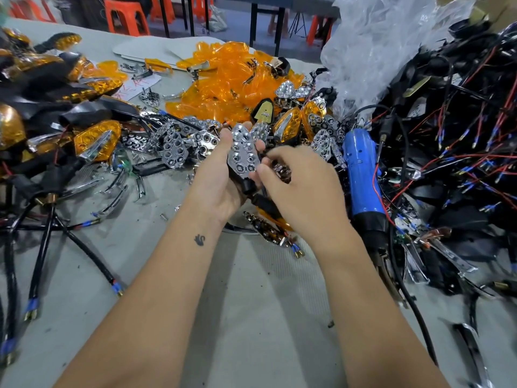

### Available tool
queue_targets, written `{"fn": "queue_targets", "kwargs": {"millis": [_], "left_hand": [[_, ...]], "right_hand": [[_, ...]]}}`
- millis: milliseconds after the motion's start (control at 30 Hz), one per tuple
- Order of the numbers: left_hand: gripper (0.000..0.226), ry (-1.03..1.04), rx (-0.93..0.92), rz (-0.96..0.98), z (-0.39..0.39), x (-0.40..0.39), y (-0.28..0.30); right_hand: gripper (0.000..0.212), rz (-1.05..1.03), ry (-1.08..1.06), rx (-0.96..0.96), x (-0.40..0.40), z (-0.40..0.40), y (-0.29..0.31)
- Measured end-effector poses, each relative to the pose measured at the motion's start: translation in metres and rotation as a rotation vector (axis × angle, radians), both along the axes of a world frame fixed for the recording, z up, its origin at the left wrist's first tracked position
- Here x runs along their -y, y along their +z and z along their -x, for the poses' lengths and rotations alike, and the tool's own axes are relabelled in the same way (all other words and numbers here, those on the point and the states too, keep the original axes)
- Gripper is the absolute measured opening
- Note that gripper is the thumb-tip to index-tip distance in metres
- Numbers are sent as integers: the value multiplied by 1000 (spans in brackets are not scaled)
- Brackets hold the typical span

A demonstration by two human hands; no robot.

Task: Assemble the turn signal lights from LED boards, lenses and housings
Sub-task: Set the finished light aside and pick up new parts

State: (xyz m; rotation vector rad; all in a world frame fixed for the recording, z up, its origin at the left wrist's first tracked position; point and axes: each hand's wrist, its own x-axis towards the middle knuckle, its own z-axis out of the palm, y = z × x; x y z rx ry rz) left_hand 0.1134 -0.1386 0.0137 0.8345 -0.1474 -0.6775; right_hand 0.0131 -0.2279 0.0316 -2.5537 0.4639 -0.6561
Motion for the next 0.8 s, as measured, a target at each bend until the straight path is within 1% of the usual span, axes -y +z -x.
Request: {"fn": "queue_targets", "kwargs": {"millis": [100,167,233,300,367,433,467,567,700,800], "left_hand": [[42,-63,32,-85,2,0,-1],[43,-94,67,-139,3,1,-3],[44,-118,115,-152,4,3,-5],[47,-120,128,-152,4,4,-5],[50,-110,142,-156,3,5,-6],[50,-117,161,-147,3,5,-7],[49,-127,163,-135,3,6,-7],[44,-150,137,-108,1,5,-6],[50,-205,124,-50,0,5,-6],[51,-219,96,-57,0,5,-5]], "right_hand": [[31,-259,79,133,-4,-11,5],[34,-384,87,141,-3,-19,7],[35,-484,79,126,-1,-25,10],[33,-504,65,133,0,-30,12],[28,-460,33,157,1,-33,12],[16,-445,13,199,0,-35,12],[9,-480,17,223,0,-35,12],[10,-641,68,264,2,-31,15],[7,-666,110,211,8,-28,21],[9,-663,134,174,13,-29,24]]}}
